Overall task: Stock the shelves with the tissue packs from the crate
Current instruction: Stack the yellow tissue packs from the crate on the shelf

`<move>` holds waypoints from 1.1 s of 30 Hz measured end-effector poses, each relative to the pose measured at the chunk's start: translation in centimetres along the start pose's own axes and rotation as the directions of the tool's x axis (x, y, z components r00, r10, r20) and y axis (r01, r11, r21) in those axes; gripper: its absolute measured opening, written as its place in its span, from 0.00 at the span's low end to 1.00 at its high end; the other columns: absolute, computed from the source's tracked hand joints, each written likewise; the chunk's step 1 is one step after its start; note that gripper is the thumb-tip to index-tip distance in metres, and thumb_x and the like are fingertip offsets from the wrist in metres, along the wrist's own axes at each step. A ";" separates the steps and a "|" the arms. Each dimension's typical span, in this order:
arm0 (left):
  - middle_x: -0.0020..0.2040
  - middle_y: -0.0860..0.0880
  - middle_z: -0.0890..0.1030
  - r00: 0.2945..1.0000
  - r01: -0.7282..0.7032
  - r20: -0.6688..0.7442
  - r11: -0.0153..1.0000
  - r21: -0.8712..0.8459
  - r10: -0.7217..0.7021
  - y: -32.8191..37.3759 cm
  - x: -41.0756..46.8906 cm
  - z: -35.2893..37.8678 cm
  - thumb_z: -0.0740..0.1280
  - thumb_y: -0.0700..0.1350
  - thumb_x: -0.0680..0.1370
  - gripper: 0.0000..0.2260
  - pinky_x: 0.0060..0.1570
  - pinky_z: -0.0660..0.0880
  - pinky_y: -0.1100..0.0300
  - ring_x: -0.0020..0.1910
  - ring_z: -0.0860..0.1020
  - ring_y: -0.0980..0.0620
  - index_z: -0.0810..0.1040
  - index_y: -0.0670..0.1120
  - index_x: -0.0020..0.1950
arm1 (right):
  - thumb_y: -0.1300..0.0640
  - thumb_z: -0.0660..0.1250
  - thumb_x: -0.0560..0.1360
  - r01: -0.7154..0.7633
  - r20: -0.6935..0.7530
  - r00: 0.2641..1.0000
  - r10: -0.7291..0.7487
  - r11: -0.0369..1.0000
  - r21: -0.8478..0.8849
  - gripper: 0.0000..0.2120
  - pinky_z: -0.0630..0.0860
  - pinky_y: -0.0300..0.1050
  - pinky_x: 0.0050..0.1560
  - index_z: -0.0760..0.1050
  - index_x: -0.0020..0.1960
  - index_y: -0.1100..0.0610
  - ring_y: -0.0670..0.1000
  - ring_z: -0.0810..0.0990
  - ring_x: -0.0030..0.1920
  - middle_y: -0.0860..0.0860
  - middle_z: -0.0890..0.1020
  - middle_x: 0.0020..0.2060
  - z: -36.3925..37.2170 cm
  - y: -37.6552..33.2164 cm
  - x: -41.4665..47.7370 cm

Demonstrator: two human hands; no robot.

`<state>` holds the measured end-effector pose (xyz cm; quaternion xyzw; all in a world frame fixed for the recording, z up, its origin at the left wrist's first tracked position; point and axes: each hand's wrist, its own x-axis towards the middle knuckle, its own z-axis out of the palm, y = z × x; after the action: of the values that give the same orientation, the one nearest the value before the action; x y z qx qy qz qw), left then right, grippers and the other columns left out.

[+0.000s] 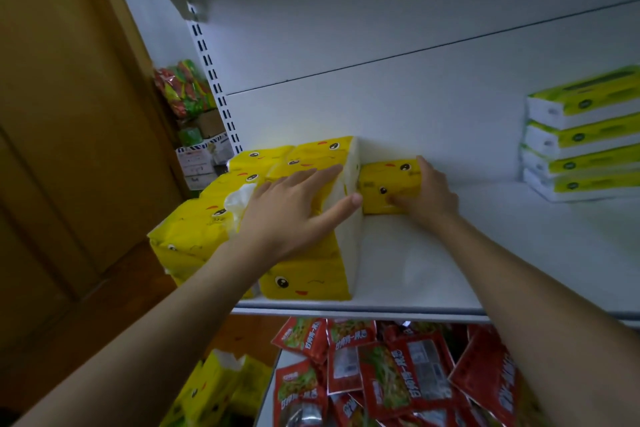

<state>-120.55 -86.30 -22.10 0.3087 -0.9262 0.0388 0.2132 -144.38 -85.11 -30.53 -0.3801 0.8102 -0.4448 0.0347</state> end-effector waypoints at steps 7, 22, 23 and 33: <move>0.72 0.53 0.67 0.998 0.050 -0.022 0.998 -0.027 -0.050 -2.1 -3.0 -3.0 0.40 0.73 0.65 0.40 0.68 0.63 0.45 0.71 0.65 0.50 0.60 0.59 0.74 | 0.50 0.69 0.73 0.206 -0.248 0.950 -0.188 0.977 0.046 0.35 0.57 0.55 0.71 0.58 0.74 0.58 0.57 0.61 0.72 0.58 0.65 0.71 -5.0 -4.2 -2.3; 0.71 0.46 0.69 0.922 0.363 -0.110 0.928 -0.079 -0.370 -20.2 -21.3 -9.7 0.48 0.68 0.76 0.30 0.64 0.66 0.49 0.70 0.66 0.45 0.61 0.55 0.74 | 0.50 0.65 0.76 0.642 -0.057 0.763 -0.644 0.745 0.180 0.27 0.58 0.48 0.72 0.61 0.72 0.53 0.50 0.62 0.71 0.51 0.65 0.71 4.9 -26.6 -22.0; 0.71 0.46 0.70 0.917 0.375 -0.110 0.923 -0.085 -0.383 -21.6 -22.9 -9.8 0.47 0.69 0.75 0.32 0.64 0.67 0.49 0.70 0.67 0.45 0.62 0.55 0.74 | 0.50 0.64 0.76 0.640 -0.023 0.761 -0.649 0.743 0.197 0.27 0.58 0.46 0.70 0.61 0.73 0.52 0.50 0.61 0.71 0.50 0.65 0.71 6.4 -27.5 -23.4; 0.57 0.43 0.79 0.788 0.605 0.125 0.722 -0.336 -0.603 -32.6 -39.6 0.1 0.55 0.56 0.81 0.20 0.51 0.68 0.57 0.60 0.75 0.44 0.75 0.44 0.63 | 0.54 0.67 0.75 0.500 0.463 0.628 -0.626 0.780 0.377 0.26 0.62 0.36 0.61 0.64 0.71 0.54 0.50 0.70 0.64 0.55 0.72 0.64 26.9 -27.5 -40.1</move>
<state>-72.91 -90.57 -40.71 0.5491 -0.7666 -0.2033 0.2637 -89.29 -86.52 -37.52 -0.7229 0.5487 -0.3833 0.1715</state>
